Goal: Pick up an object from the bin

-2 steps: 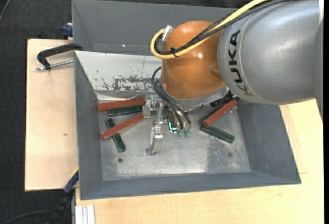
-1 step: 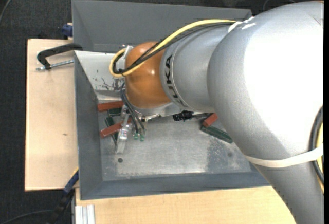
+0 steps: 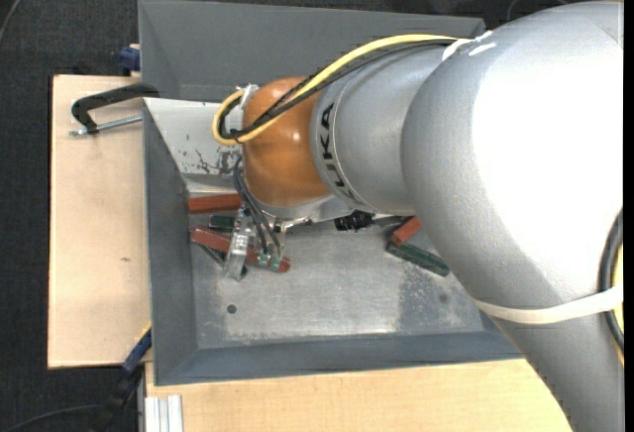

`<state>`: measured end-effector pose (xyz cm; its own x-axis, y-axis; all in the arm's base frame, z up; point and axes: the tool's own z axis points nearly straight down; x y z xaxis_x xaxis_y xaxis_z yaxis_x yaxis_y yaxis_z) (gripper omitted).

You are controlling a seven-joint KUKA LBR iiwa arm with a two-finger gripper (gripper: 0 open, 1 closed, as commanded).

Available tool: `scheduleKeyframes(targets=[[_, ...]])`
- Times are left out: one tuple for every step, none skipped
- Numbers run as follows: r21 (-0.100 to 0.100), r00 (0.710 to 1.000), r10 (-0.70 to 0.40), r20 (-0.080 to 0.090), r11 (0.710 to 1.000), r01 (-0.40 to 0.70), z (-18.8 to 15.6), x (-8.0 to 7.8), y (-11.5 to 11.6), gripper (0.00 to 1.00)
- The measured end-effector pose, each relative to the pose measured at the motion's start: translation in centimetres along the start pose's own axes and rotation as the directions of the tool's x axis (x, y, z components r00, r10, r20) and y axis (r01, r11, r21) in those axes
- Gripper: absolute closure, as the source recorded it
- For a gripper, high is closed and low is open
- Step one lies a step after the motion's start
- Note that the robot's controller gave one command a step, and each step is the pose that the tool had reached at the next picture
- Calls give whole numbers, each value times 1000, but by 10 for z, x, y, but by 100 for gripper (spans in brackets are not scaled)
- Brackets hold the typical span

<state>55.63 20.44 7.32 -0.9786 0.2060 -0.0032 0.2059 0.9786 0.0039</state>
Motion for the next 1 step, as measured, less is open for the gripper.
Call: scheduleKeyframes(targets=[[-5, 1000, -21, 10, 1000, 21, -185, -13, 9, 100]])
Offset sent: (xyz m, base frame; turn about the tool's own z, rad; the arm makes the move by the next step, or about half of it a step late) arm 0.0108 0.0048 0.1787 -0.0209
